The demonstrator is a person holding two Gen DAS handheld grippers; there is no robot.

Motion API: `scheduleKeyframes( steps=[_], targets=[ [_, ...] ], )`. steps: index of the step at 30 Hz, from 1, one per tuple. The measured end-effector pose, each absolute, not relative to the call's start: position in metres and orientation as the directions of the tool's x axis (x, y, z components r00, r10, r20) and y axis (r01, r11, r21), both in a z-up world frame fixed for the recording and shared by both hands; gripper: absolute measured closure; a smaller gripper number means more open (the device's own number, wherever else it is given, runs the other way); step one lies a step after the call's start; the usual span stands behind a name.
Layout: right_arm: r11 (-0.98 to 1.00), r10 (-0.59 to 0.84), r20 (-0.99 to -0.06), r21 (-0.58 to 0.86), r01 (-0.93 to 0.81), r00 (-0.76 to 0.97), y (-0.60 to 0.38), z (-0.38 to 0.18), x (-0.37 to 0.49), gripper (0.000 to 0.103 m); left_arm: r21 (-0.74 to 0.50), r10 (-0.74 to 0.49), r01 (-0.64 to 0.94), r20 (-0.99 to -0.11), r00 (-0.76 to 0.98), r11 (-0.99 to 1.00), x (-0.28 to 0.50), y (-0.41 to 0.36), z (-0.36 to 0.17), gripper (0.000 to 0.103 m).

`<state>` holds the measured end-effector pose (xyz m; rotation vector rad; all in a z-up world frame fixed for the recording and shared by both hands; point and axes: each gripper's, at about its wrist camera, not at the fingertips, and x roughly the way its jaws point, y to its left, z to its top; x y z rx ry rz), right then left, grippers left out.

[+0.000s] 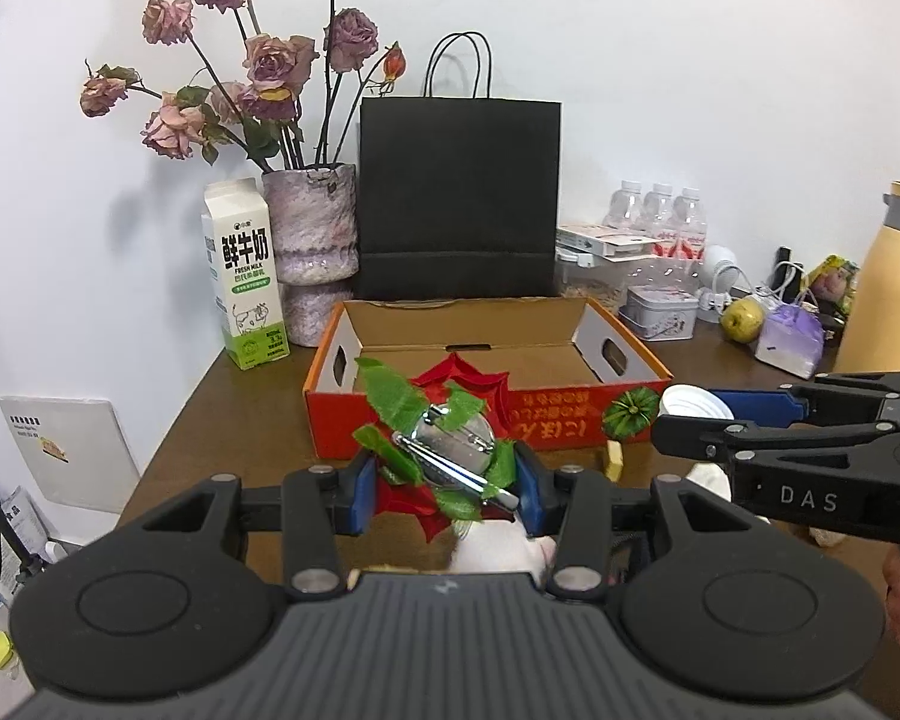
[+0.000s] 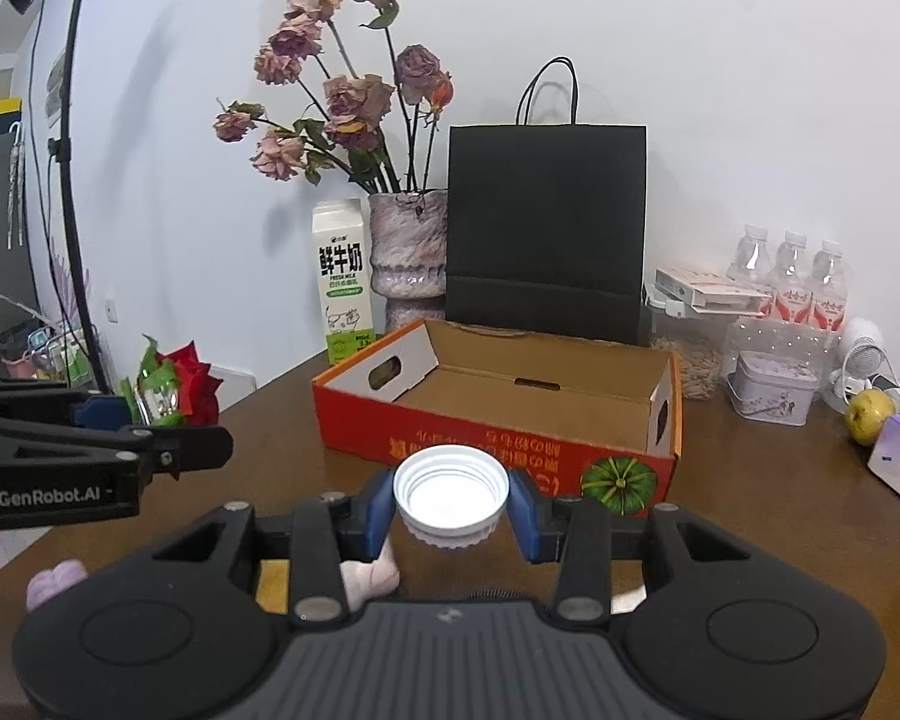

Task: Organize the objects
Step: 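Carry the gift bow in the left tool while the right tool carries the cap to the red box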

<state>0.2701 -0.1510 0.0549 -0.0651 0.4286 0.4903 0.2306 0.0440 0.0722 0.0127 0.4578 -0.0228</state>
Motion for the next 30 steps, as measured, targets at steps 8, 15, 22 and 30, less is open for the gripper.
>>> scheduleKeyframes(
  steps=[8, 15, 22, 30],
  targets=[
    [0.884, 0.449, -0.391, 0.068, -0.462, 0.803, -0.152, 0.064, 0.309, 0.064, 0.002, 0.003, -0.002, -0.451, 0.893, 1.0, 0.267, 0.045, 0.079, 0.058],
    [0.879, 0.465, -0.396, 0.1, -0.466, 0.792, -0.15, 0.068, 0.345, 0.064, 0.002, 0.009, -0.009, -0.462, 0.887, 1.0, 0.299, 0.043, 0.085, 0.058],
    [0.881, 0.466, -0.398, 0.127, -0.456, 0.79, -0.144, 0.068, 0.382, 0.064, 0.001, 0.013, -0.015, -0.474, 0.881, 1.0, 0.333, 0.039, 0.092, 0.058],
    [0.896, 0.442, -0.407, 0.162, -0.413, 0.8, -0.144, 0.06, 0.425, 0.064, 0.008, 0.023, -0.022, -0.501, 0.865, 1.0, 0.38, 0.034, 0.091, 0.058]
  ],
)
